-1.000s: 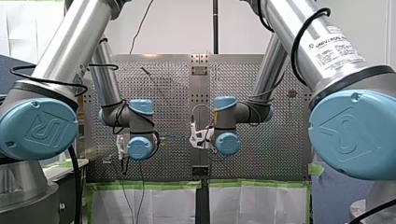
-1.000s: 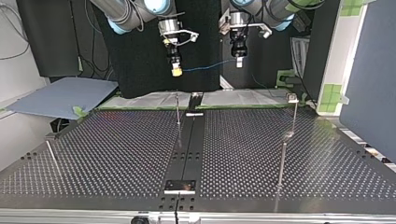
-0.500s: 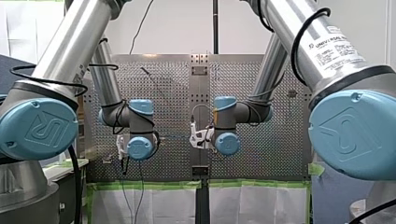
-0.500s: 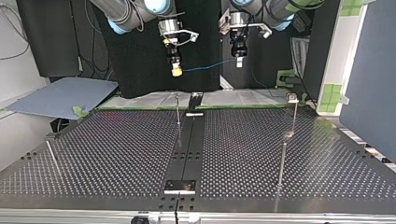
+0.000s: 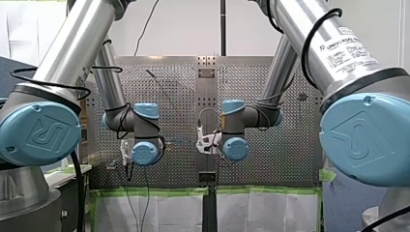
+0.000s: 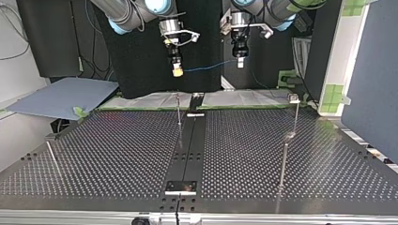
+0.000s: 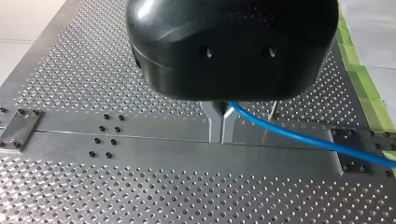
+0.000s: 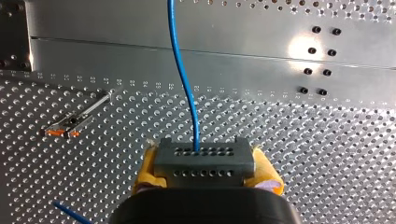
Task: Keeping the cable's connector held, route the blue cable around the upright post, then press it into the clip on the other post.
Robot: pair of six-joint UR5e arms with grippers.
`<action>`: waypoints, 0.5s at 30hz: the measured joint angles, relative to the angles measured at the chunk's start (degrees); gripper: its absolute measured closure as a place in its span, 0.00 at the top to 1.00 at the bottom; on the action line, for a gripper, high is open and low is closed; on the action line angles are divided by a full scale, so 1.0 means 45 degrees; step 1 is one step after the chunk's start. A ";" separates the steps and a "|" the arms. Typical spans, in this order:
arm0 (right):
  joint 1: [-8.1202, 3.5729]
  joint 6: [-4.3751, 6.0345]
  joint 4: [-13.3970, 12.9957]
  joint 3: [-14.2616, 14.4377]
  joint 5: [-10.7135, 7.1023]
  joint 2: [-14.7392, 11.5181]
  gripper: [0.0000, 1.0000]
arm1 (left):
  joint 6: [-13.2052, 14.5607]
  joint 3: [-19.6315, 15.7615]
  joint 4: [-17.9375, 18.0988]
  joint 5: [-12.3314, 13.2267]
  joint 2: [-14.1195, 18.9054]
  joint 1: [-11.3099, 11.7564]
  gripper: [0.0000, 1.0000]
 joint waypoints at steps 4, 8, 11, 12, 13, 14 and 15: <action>0.0000 -0.0001 0.0000 0.0000 0.0001 0.0000 0.00 | 0.0000 0.0000 0.0000 0.0000 0.0000 0.0000 0.00; 0.0019 -0.0084 0.0080 -0.0082 0.0030 0.0081 0.00 | 0.0000 -0.0012 -0.0113 -0.0033 0.0033 0.0106 0.00; 0.0032 -0.0299 0.0318 -0.0260 0.0050 0.0316 0.00 | 0.0000 -0.0015 -0.0406 -0.0051 0.0051 0.0219 0.00; 0.0033 -0.0354 0.0399 -0.0294 0.0052 0.0400 0.00 | 0.0000 -0.0016 -0.0535 -0.0053 0.0053 0.0241 0.00; 0.0035 -0.0407 0.0520 -0.0325 0.0055 0.0523 0.00 | 0.0000 -0.0016 -0.0646 -0.0055 0.0053 0.0253 0.00; 0.0036 -0.0433 0.0621 -0.0339 0.0057 0.0621 0.00 | 0.0000 -0.0017 -0.0763 -0.0056 0.0053 0.0260 0.00; 0.0036 -0.0451 0.0726 -0.0350 0.0058 0.0725 0.00 | 0.0000 -0.0018 -0.0910 -0.0057 0.0054 0.0266 0.00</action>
